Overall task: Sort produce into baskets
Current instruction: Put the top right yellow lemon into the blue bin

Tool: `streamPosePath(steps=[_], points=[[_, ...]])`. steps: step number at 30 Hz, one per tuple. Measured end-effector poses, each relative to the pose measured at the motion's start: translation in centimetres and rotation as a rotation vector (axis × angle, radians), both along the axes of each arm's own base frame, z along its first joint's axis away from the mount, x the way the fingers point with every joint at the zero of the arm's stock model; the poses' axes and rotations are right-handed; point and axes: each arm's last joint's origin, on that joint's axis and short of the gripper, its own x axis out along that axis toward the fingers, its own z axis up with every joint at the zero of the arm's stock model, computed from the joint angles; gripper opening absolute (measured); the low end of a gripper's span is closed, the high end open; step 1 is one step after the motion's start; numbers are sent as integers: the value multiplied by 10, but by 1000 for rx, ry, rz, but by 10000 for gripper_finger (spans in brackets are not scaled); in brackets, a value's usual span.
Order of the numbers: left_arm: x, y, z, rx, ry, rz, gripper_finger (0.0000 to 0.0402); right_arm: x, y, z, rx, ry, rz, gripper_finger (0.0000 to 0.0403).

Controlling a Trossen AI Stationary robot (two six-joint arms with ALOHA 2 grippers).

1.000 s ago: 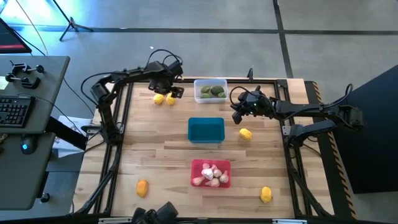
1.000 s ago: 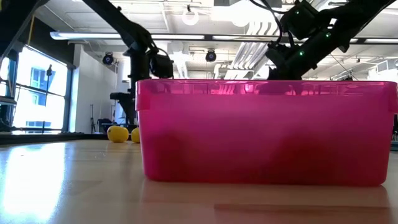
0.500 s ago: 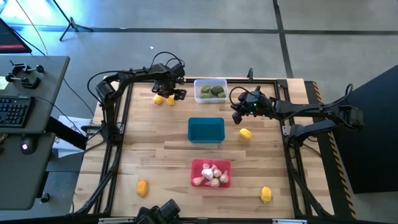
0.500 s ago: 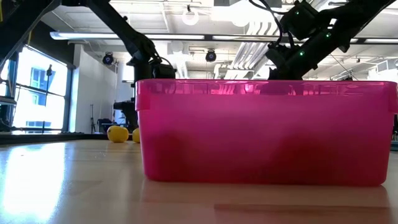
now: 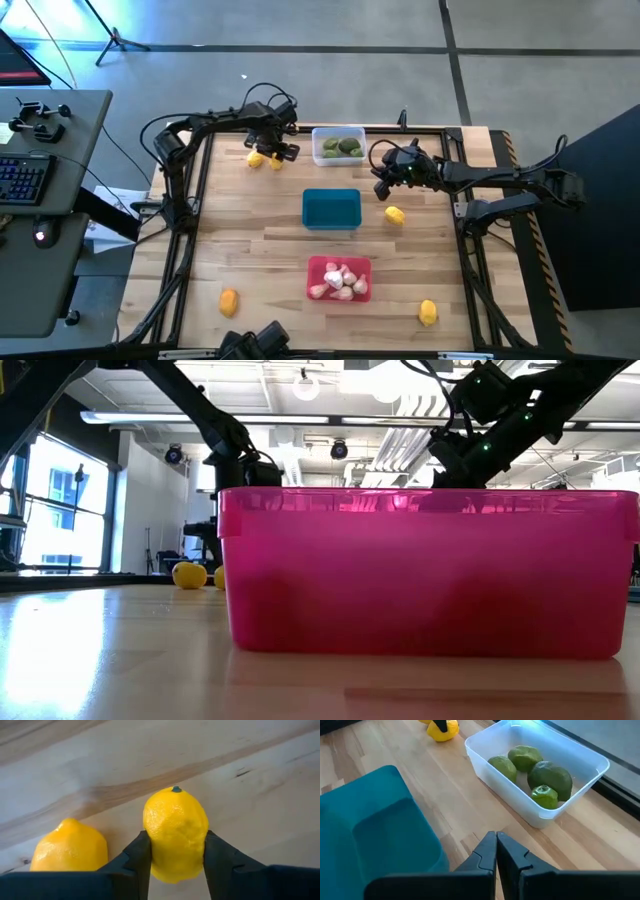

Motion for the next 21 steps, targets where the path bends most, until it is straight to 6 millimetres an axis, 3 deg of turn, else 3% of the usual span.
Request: streamPosePath(steps=[5, 10, 17, 21], points=[[0, -7, 21, 24, -62, -34, 111, 1, 0, 1, -33, 8, 44, 0], [7, -36, 58, 28, -207, -158, 111, 4, 1, 4, -39, -29, 126, 0], [26, -111, 115, 112, -413, -362, 109, 5, 1, 6, -44, -58, 178, 0], [45, -159, 128, 102, -540, -394, 109, 4, -2, 6, -35, -63, 192, 0]])
